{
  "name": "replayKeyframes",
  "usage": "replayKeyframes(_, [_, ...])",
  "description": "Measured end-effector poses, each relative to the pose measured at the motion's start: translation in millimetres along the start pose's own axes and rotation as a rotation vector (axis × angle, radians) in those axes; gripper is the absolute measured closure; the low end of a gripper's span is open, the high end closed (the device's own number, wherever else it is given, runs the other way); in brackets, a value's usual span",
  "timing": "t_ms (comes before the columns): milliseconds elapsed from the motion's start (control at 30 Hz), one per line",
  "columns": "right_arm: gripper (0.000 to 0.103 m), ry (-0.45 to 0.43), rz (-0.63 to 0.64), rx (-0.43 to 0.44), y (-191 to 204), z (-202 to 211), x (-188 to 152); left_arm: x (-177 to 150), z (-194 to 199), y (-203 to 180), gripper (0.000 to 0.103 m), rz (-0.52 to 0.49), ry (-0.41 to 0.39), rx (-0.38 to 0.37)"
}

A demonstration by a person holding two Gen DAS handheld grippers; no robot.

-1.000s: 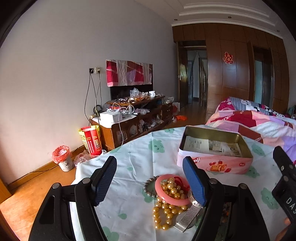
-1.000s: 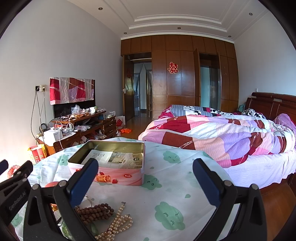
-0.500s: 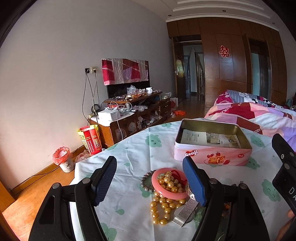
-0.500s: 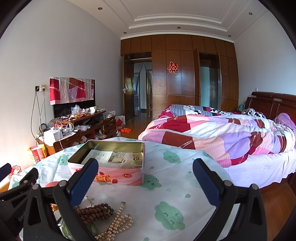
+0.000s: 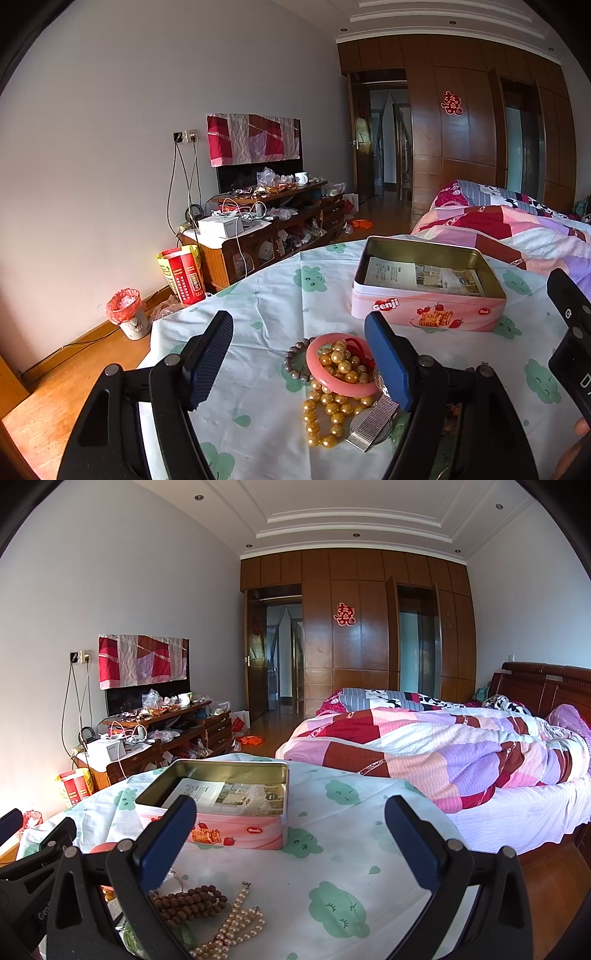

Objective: Organize jewelry

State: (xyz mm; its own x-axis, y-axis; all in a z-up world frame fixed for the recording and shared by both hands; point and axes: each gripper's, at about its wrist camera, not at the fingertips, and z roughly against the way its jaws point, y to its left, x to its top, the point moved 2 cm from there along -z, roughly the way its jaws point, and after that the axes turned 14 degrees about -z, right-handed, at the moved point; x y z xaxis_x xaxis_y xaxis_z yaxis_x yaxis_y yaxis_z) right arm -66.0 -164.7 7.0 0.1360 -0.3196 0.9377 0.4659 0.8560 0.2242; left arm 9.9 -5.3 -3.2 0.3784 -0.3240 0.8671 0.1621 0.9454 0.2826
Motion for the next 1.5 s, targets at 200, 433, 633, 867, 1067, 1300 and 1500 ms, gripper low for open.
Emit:
replayKeyframes(200, [0.0, 0.0, -0.001, 0.0, 0, 0, 0, 0, 0, 0, 0.029, 0.0, 0.001, 0.0])
replayKeyframes(433, [0.0, 0.0, -0.001, 0.0, -1, 0, 0, 0, 0, 1, 0.029, 0.001, 0.001, 0.0])
replayKeyframes(633, [0.0, 0.001, -0.001, 0.0, -1, 0, 0, 0, 0, 1, 0.029, 0.0, 0.001, 0.001])
replayKeyframes(867, [0.0, 0.001, -0.002, 0.0, -1, 0, 0, 0, 1, 1, 0.029, 0.002, 0.002, 0.0])
replayKeyframes(1067, [0.0, 0.001, -0.002, 0.0, -1, 0, 0, 0, 1, 2, 0.029, 0.003, 0.002, 0.001])
replayKeyframes(1300, [0.0, 0.002, -0.002, 0.0, 0, -1, -1, 0, 1, 2, 0.029, 0.008, 0.002, -0.003])
replayKeyframes(1500, [0.0, 0.035, -0.049, -0.005, -10, -8, -1, -2, 0, 11, 0.029, 0.049, 0.007, -0.049])
